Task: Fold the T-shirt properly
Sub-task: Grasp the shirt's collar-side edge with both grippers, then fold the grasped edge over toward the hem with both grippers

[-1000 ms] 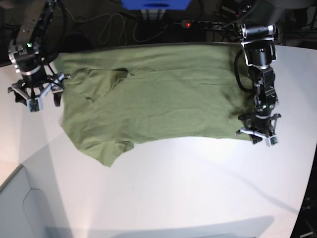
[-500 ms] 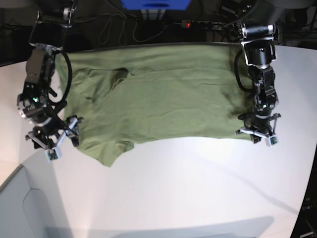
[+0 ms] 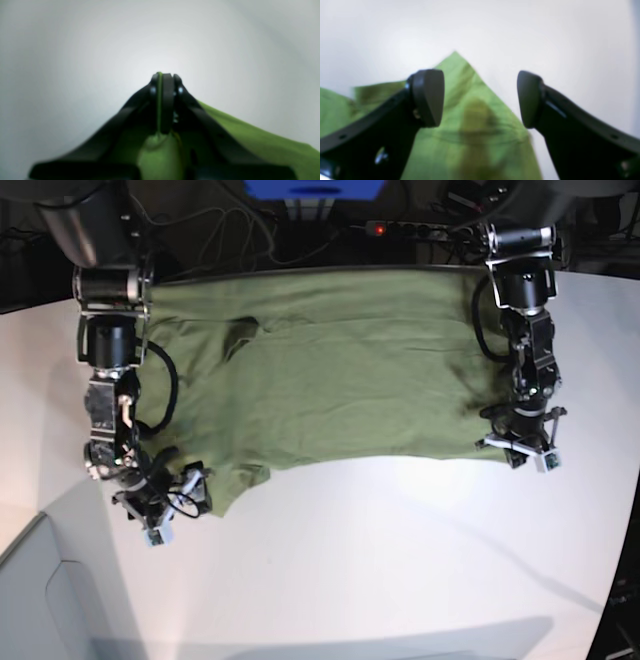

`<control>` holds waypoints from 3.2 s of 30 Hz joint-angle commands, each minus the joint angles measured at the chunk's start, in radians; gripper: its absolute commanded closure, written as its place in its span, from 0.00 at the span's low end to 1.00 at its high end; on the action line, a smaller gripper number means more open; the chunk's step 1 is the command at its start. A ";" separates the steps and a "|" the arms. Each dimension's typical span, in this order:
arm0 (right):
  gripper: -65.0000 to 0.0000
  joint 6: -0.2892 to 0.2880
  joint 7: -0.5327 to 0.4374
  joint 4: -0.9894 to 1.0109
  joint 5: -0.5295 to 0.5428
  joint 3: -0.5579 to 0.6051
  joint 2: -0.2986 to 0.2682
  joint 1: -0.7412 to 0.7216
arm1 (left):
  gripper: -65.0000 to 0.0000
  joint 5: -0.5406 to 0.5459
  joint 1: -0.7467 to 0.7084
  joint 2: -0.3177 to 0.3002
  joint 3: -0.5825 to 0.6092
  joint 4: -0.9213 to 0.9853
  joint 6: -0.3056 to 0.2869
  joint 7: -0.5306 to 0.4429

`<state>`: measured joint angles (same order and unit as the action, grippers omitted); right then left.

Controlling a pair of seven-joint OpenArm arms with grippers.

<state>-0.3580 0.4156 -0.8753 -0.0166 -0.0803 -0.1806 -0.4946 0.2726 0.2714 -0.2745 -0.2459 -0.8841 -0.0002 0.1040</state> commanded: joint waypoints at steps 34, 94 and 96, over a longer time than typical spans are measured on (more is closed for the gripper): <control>1.00 0.007 -0.235 -0.216 0.016 0.127 -0.050 0.118 | 1.00 -0.003 -0.100 -0.006 -0.008 -0.237 0.009 0.041; 1.00 0.003 -0.248 -0.694 0.022 -0.106 -0.029 0.709 | 1.00 0.003 -0.533 0.039 -0.108 -0.679 0.001 0.030; 1.00 0.003 -0.248 -0.694 0.022 -0.120 -0.017 0.719 | 1.00 -0.002 -0.533 0.056 -0.108 -0.679 0.001 0.030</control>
<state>-0.3550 0.1947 -1.5478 -0.0063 -0.1921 -0.1860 0.2256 0.2718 -0.2680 -0.2108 -0.3504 -1.5455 -0.0002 0.1589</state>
